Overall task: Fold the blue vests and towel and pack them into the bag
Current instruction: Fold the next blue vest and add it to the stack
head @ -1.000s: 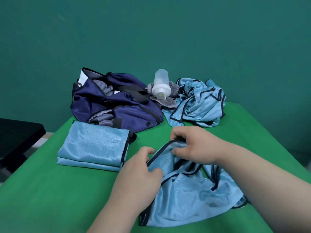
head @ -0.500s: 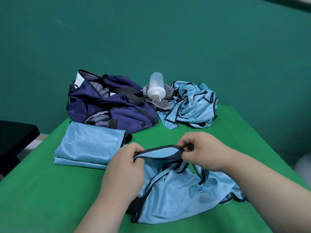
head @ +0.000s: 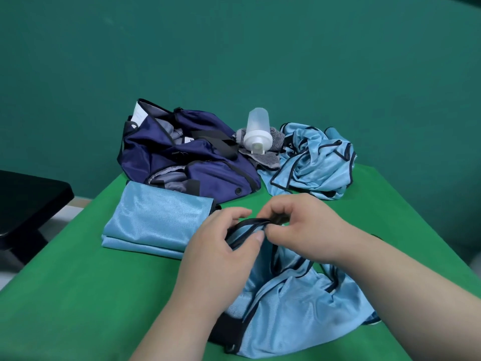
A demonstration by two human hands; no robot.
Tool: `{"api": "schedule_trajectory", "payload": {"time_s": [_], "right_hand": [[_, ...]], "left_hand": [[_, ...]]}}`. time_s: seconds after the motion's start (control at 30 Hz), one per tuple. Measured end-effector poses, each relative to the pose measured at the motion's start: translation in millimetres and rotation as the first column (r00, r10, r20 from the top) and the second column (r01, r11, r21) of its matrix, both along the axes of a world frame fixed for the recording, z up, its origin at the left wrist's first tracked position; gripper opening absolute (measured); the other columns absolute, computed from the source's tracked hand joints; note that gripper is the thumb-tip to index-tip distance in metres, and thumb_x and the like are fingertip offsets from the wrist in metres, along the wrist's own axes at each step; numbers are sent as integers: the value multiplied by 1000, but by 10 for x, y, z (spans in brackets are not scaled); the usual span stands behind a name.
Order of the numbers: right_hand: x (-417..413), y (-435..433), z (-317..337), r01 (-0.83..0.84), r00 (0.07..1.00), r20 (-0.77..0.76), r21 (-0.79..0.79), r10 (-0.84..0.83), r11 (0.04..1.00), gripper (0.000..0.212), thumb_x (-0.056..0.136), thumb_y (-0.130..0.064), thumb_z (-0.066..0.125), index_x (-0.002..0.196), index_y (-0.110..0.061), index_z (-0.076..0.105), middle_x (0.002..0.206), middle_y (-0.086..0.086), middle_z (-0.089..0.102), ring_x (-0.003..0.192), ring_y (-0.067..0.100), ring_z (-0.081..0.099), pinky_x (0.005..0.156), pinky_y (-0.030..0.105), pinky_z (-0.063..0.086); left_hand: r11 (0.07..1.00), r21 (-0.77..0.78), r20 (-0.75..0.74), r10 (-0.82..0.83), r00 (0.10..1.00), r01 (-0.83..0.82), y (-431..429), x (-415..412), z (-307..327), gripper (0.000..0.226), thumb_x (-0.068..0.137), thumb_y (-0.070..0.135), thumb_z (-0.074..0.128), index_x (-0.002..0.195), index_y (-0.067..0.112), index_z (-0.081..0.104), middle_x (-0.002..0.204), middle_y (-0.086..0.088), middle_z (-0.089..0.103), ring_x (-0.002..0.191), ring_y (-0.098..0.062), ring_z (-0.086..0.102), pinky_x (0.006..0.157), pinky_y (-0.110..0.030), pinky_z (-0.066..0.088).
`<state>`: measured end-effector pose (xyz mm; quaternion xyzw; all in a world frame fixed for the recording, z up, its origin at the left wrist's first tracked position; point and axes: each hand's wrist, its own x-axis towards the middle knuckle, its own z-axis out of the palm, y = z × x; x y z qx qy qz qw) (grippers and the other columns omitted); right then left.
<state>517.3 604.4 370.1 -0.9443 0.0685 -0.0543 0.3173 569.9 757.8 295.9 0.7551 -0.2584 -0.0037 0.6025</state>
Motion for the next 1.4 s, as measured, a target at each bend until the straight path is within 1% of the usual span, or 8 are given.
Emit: {"api": "schedule_trajectory", "payload": {"time_s": [0.13,0.3,0.43,0.53,0.73,0.97,1.17,1.4], "right_hand": [[49,63,-125,17,999,31,9,-17,1000,16,79,-10,70,81,-25,68,79,-1,71,74,18,64,74,35,53],[41,121,-368,47,996,-76,-61,-51,997,9,79,-20,71,79,-24,63,79,-3,69,75,14,64,76,35,53],[4,135,-435,96,992,-65,-164,-107,982,11,78,-19,65,74,-27,59,74,-7,63,68,6,57,67,26,49],[-70,32,-371,161,983,-73,-122,-171,979,9,81,-16,63,77,-24,62,70,-2,65,48,6,53,52,25,46],[-316,-309,-191,218,976,26,-167,-217,962,10,89,-28,67,79,-29,66,72,-5,65,58,7,52,62,25,45],[-761,-397,349,179,982,98,-197,-162,964,16,90,-33,70,78,-35,60,67,-23,60,59,2,49,57,18,39],[-1249,-495,890,212,969,171,-206,-178,955,17,82,-37,79,79,-31,63,74,-14,64,63,3,52,62,24,43],[-1904,-407,1533,211,962,220,-211,-164,954,21,78,-25,83,76,-34,64,75,-24,65,64,-5,54,61,13,42]], "left_hand": [[997,4,76,82,994,-82,35,61,-8,15,86,26,70,81,37,61,89,21,61,86,0,58,71,-16,41],[980,-111,-46,161,986,-166,84,121,-48,20,91,16,62,79,29,53,78,17,59,71,-7,52,63,-22,38],[964,-135,-83,219,972,-228,101,148,-50,20,96,17,56,81,27,47,69,19,53,62,-8,45,58,-23,36],[970,-128,-85,197,977,-207,112,123,-20,17,97,22,53,82,27,46,65,17,51,58,-9,42,54,-25,34],[981,-95,-7,172,985,-172,122,4,117,14,97,30,53,85,27,47,75,12,56,67,-11,49,58,-23,37],[989,-49,146,143,979,-137,232,-240,559,10,96,34,54,86,33,57,75,19,60,69,-8,53,60,-29,40],[993,53,255,84,963,-101,376,-461,1158,12,97,34,52,85,32,55,77,17,59,70,-7,51,61,-29,39],[980,167,321,52,946,-110,559,-758,1895,16,99,30,53,83,30,56,71,18,58,63,-6,49,58,-26,37]]}}
